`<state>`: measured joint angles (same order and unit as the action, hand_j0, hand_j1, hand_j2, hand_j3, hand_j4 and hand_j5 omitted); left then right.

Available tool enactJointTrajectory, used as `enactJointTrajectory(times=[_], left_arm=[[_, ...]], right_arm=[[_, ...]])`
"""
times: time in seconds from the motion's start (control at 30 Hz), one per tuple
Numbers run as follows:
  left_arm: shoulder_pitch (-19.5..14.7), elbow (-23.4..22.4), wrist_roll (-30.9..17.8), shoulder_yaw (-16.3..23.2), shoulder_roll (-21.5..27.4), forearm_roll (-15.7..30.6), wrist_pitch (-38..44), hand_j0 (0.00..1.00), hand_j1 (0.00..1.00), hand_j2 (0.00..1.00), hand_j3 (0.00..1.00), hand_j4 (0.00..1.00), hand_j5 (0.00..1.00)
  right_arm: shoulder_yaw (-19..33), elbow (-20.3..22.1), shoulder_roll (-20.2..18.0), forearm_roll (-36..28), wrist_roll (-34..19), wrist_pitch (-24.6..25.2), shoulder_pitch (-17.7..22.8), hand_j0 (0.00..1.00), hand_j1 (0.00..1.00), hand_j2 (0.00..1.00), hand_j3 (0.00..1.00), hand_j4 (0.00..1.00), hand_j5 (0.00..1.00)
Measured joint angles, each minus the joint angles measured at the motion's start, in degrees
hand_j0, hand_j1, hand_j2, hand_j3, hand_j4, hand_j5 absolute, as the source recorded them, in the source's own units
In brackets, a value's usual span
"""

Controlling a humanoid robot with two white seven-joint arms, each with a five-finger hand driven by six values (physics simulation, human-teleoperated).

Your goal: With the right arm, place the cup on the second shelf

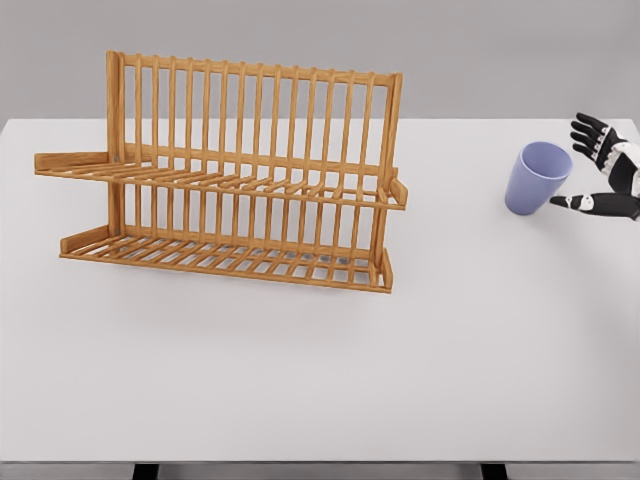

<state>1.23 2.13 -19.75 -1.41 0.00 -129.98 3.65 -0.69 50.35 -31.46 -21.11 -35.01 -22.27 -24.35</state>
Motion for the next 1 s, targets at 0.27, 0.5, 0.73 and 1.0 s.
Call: enactJointTrajectory(times=[0.27,0.5,0.73,1.0], left_arm=[[0.0,0.0,0.0,0.01,0.0,0.0,0.0,1.0,1.0,1.0,1.0,1.0,1.0],[0.0,0.0,0.0,0.01,0.0,0.0,-0.02,1.0,1.0,1.0,1.0,1.0,1.0],[0.0,0.0,0.0,0.01,0.0,0.0,-0.02,1.0,1.0,1.0,1.0,1.0,1.0],[0.0,0.0,0.01,0.0,0.0,0.0,0.0,1.0,1.0,1.0,1.0,1.0,1.0]], right_arm=[[0.13,-1.0,0.14,-0.05,0.0,0.06,0.18,1.0,1.0,1.0,1.0,1.0,1.0],[0.14,-2.76,0.51,-0.05,0.0,0.08,0.0,1.0,1.0,1.0,1.0,1.0,1.0],[0.06,-4.93,1.8,-0.05,0.0,0.08,-0.7,1.0,1.0,1.0,1.0,1.0,1.0],[0.12,-5.83,3.06,-0.06,0.0,0.32,-1.58,1.0,1.0,1.0,1.0,1.0,1.0]])
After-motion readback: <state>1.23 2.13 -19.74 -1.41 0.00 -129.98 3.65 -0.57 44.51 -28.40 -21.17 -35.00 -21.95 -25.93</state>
